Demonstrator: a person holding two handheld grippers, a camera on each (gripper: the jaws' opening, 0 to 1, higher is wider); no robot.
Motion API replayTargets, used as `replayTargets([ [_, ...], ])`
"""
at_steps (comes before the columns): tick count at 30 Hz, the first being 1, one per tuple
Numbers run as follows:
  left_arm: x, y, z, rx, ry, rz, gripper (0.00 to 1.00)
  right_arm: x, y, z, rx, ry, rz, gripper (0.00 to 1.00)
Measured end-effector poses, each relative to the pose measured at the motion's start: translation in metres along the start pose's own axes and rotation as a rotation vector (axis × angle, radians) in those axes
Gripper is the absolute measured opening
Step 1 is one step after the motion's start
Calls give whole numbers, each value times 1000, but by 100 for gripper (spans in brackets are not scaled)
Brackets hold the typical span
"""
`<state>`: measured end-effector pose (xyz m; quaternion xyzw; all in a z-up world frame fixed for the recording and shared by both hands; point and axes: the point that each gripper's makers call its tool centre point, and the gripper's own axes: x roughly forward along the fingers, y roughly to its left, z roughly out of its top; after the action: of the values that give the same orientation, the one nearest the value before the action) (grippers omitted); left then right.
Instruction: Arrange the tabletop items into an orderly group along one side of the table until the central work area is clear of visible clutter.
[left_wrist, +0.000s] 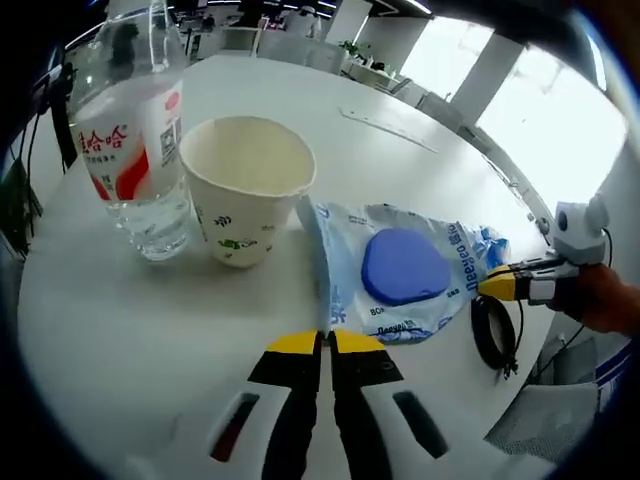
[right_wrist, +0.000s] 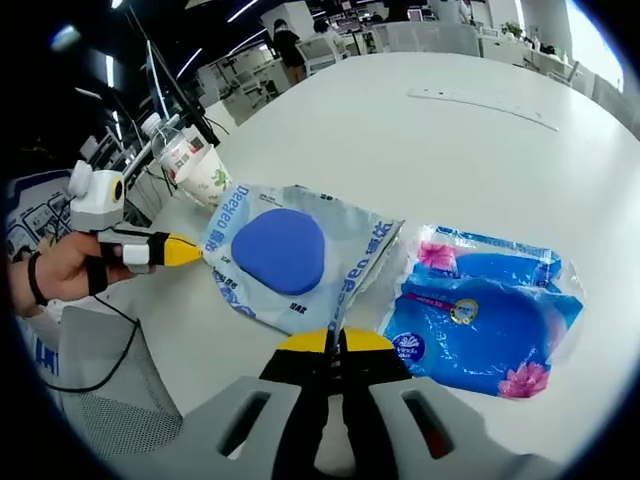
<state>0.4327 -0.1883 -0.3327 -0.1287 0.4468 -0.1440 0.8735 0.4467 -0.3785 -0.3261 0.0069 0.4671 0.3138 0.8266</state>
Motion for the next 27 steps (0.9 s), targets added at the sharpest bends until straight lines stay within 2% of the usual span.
replayTargets([
  [8, 9, 6, 13, -43, -15, 34, 0, 7, -6, 13, 10, -9, -4, 0],
  [18, 13, 7, 26, -62, -32, 50, 1, 11, -9, 18, 21, -18, -5, 0],
  [27, 7, 8, 26, -59, -35, 64, 5, 4, -9, 22, -1, -42, -17, 2],
])
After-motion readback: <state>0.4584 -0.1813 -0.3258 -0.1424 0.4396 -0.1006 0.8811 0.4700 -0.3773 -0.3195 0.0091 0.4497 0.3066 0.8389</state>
